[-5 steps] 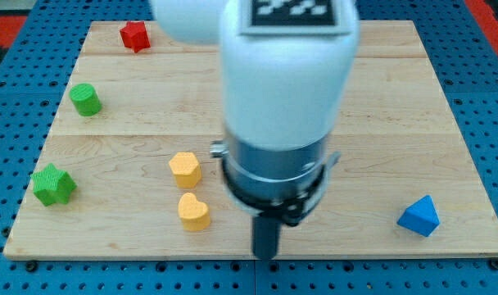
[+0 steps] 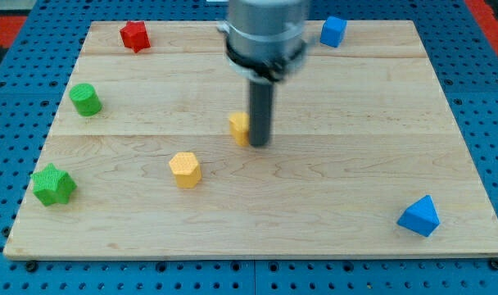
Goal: Push the yellow heart towards the right center
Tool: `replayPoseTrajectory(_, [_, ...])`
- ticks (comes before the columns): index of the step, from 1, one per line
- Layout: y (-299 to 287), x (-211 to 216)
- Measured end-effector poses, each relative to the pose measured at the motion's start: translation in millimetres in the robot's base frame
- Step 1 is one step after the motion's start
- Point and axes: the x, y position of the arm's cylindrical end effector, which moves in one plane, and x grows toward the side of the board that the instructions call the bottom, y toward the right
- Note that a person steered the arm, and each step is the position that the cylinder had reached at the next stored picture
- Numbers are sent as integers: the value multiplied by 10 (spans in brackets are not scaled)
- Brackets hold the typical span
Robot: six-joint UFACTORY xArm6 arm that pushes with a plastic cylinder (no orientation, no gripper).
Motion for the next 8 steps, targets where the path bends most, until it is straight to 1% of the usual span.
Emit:
replayPoseTrajectory(1, [121, 4])
replayPoseTrajectory(2, [390, 204])
replayPoseTrajectory(3, [-129, 201])
replayPoseTrajectory(4, [-333, 128])
replayPoseTrajectory(8, [-413, 121])
